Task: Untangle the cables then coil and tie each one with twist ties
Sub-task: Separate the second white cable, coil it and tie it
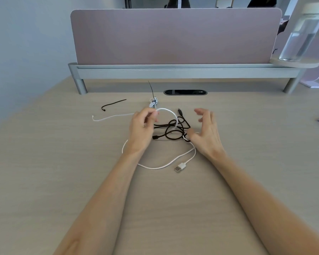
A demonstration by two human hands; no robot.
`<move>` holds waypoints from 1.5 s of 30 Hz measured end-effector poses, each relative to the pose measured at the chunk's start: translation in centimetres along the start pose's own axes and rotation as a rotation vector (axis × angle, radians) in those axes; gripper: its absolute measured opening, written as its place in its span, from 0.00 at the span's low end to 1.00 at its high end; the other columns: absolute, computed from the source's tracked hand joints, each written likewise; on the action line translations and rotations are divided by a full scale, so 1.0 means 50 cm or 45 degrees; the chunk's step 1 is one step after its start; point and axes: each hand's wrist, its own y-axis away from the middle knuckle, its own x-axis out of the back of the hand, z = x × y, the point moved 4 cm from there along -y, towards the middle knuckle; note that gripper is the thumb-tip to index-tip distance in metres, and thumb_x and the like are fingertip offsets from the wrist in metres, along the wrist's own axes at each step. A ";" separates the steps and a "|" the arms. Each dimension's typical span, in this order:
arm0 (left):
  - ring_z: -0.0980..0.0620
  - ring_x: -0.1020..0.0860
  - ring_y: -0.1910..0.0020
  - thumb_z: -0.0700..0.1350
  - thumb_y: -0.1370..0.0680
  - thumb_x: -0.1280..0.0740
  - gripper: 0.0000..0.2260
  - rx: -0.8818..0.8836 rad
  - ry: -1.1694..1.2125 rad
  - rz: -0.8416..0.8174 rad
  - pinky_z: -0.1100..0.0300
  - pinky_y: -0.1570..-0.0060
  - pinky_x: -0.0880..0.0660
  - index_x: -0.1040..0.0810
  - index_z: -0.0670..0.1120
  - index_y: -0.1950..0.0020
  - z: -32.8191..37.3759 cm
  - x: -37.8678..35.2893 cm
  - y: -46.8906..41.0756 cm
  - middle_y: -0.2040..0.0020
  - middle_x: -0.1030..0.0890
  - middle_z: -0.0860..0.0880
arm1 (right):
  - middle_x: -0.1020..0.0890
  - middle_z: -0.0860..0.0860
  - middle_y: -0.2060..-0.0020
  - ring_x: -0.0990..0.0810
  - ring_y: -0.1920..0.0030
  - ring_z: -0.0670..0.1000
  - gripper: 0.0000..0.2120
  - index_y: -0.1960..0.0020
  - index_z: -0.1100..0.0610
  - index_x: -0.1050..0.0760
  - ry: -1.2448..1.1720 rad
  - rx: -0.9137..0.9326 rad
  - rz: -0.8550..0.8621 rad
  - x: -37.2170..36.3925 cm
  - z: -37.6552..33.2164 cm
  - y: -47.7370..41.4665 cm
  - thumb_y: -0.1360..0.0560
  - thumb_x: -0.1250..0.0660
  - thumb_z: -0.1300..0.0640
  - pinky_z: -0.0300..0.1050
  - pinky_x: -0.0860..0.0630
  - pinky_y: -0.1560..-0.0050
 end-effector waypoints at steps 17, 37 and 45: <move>0.55 0.42 0.74 0.53 0.21 0.36 0.19 0.209 0.112 -0.566 0.62 0.73 0.43 0.28 0.47 0.69 0.050 -0.028 0.011 0.75 0.39 0.55 | 0.34 0.45 0.76 0.36 0.74 0.48 0.10 0.43 0.57 0.26 0.175 0.347 0.202 0.060 -0.031 -0.012 0.18 0.45 0.60 0.42 0.37 0.69; 0.59 0.40 0.80 0.51 0.20 0.36 0.14 0.277 -0.038 -0.608 0.70 0.79 0.45 0.21 0.44 0.60 0.028 -0.027 0.017 0.79 0.37 0.57 | 0.27 0.48 0.37 0.28 0.39 0.43 0.32 0.24 0.54 0.40 -0.140 0.282 -0.113 0.032 -0.035 -0.005 0.28 0.44 0.52 0.33 0.33 0.38; 0.55 0.46 0.77 0.52 0.20 0.35 0.14 0.604 0.264 -0.630 0.66 0.77 0.49 0.26 0.47 0.63 0.038 -0.048 0.030 0.75 0.41 0.54 | 0.22 0.57 0.63 0.25 0.62 0.59 0.09 0.52 0.63 0.20 0.263 0.563 0.046 0.005 -0.021 -0.024 0.23 0.39 0.63 0.50 0.26 0.64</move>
